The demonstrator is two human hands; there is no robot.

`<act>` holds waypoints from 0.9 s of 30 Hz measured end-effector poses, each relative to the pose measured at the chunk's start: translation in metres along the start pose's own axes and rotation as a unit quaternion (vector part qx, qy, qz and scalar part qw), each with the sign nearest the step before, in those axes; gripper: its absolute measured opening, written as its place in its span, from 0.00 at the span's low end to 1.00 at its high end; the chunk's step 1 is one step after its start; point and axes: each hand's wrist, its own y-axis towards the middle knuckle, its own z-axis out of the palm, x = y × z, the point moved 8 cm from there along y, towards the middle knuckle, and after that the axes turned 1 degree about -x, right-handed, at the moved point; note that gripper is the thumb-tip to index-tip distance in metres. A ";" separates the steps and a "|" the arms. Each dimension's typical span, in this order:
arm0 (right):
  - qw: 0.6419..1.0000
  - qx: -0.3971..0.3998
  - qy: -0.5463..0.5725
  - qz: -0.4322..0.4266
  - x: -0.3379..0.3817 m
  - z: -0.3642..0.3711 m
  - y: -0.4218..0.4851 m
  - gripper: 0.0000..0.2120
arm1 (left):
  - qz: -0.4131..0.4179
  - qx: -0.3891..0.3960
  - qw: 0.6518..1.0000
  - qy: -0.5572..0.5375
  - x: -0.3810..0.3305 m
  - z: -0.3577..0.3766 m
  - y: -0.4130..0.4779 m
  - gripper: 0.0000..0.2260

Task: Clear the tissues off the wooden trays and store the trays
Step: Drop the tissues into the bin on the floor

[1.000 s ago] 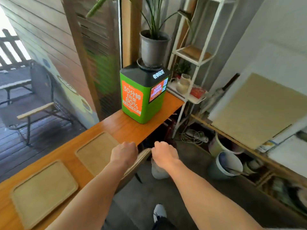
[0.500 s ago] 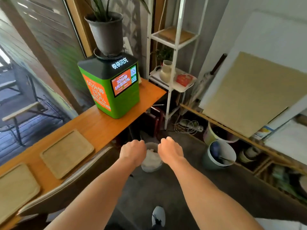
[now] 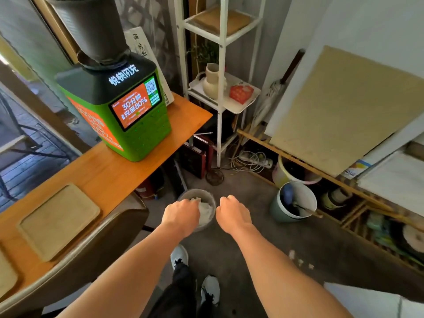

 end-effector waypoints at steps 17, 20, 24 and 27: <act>0.992 0.094 0.057 0.059 0.021 0.048 0.143 0.11 | -0.068 0.125 0.986 -0.088 0.062 0.072 0.149 0.12; 0.987 0.115 0.087 0.065 0.021 0.084 0.165 0.14 | -0.080 0.166 0.979 -0.086 0.074 0.101 0.171 0.13; 0.976 0.175 0.101 0.081 0.003 0.141 0.185 0.15 | -0.113 0.213 0.964 -0.116 0.082 0.148 0.192 0.12; 0.970 0.200 0.099 0.093 -0.012 0.185 0.204 0.13 | -0.147 0.226 0.953 -0.138 0.085 0.195 0.208 0.13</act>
